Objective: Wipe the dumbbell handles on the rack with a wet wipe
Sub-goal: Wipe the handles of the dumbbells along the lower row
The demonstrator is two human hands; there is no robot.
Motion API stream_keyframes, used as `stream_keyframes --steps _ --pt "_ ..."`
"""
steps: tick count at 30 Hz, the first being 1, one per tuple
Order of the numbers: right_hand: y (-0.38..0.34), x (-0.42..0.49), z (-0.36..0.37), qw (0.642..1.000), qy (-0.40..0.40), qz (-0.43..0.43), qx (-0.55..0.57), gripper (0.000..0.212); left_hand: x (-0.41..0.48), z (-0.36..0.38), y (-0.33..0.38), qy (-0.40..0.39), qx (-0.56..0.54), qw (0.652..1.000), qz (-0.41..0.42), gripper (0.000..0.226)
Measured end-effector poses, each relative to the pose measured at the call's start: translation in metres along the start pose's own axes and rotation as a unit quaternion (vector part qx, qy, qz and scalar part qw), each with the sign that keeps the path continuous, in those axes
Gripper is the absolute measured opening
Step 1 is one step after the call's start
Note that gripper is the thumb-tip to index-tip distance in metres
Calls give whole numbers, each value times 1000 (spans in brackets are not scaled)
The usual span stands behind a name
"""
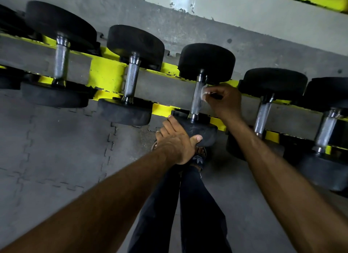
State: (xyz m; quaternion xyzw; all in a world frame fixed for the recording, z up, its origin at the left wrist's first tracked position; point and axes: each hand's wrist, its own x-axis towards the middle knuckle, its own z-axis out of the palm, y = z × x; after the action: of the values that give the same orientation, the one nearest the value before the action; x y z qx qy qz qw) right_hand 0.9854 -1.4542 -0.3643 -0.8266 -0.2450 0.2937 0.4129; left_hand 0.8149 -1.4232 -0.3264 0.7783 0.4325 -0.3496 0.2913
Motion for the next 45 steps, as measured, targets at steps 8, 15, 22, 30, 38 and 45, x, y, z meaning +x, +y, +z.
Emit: stream_keyframes --steps 8,15,22,30,38,45 --pt "-15 -7 -3 942 -222 -142 -208 10 0 1 -1 -3 -11 1000 1 109" --pt "-9 -2 15 973 -33 -73 -218 20 0 1 -1 1 -23 1000 2 109" --pt "-14 6 5 918 -191 -166 -304 35 -1 6 1 33 -33 999 1 109" --pt "-12 0 18 823 -313 -228 -415 15 -1 13 -3 64 -57 996 20 106" --pt "-27 26 18 876 -182 -205 -397 20 -7 23 -14 150 -130 978 56 106" --pt "-34 5 9 751 -346 -320 -462 12 -17 16 -42 243 -187 926 220 64"
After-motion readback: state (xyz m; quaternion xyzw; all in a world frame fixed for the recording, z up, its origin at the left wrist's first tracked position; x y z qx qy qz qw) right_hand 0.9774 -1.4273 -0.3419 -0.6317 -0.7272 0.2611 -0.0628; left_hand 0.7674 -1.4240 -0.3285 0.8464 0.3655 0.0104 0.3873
